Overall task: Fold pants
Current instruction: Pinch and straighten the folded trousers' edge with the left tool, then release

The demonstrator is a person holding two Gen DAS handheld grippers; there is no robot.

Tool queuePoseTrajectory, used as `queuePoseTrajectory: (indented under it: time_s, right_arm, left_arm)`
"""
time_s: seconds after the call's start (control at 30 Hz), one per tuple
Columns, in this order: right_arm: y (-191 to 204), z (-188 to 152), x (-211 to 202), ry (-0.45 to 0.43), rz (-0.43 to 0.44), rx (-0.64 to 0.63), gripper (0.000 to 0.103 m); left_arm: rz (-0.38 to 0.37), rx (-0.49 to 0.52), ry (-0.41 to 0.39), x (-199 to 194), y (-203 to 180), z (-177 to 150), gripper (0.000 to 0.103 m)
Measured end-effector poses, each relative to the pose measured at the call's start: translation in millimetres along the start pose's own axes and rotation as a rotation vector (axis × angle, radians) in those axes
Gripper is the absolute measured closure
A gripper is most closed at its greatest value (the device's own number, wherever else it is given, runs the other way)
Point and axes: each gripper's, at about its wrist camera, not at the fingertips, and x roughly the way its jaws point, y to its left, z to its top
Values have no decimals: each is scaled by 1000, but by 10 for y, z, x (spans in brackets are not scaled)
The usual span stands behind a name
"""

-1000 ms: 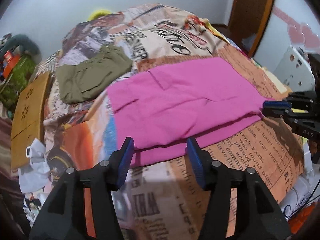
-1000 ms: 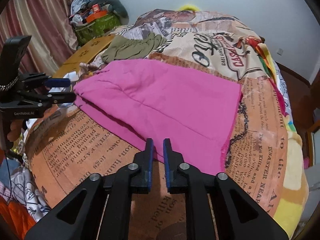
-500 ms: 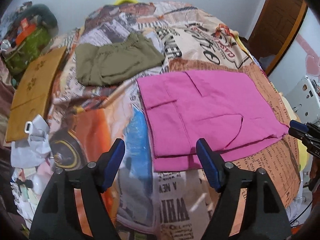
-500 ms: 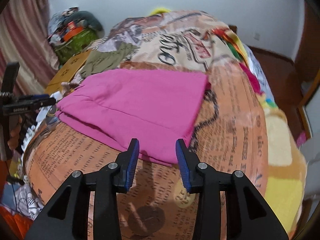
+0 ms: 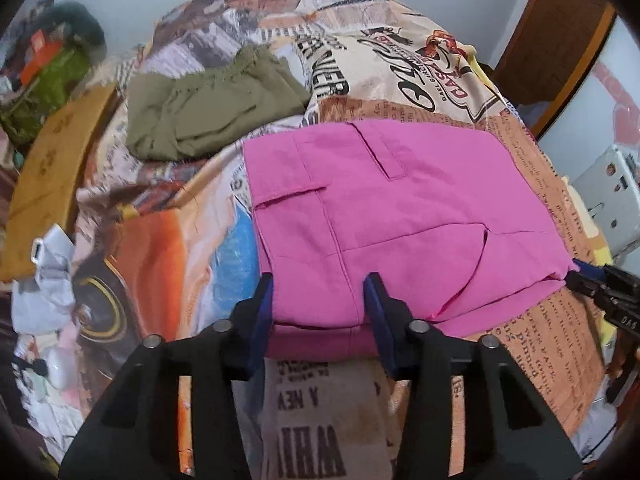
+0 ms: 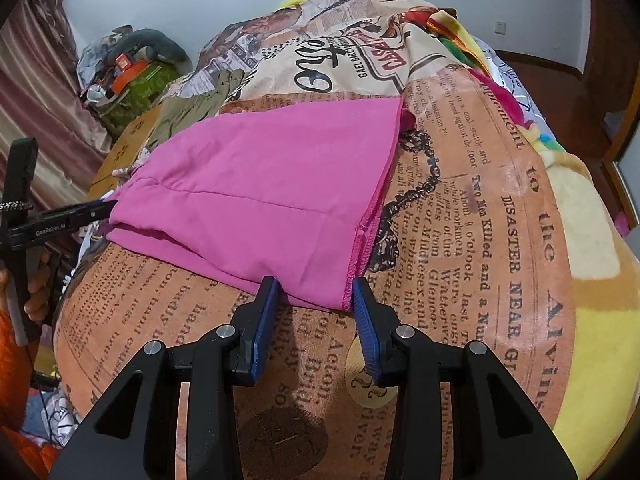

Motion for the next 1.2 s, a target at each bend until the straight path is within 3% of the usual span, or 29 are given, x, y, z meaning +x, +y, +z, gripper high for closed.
queuePoseTrajectory:
  time_s: [0.1,0.13,0.2,0.37,0.47,0.63,0.83,1.0,1.1,1.2]
  right_arm:
    - [-14,-5,8,0,5,1,69]
    - [-19,-8,10,0,7,3,69]
    - [-20,-12,20,-1,8,5,69]
    - [-19,-13,23,-1,7,4,69]
    - [-13,-11,32,-2,2,3,69]
    - [-19,3,40,2,-5,-5,69]
    - [-13,28,54,5,-21,-13,69]
    - [49,86,6,15,-60,-47,67]
    - [146,148,-82,-15,-90,-92,66]
    - [220,255,-191,-53,-78,-103,66]
  left_arm:
    - [24,24,-36,-100,-46,12,82]
    - [49,30,-50,-141,-60,22,94]
    - [77,30,-82,-254,-45,50,94]
    - [27,-13,-123,-469,90,78,94]
    - [34,-29,-121,-492,146,37,94]
    - [48,-38,-89,-400,198,-93,94]
    - [55,-66,12,-85,261,-290,96]
    - [61,-53,2,-117,270,-298,96]
    - [106,-36,-19,-205,285,-237,93]
    - [117,-48,-58,-325,327,-147,78]
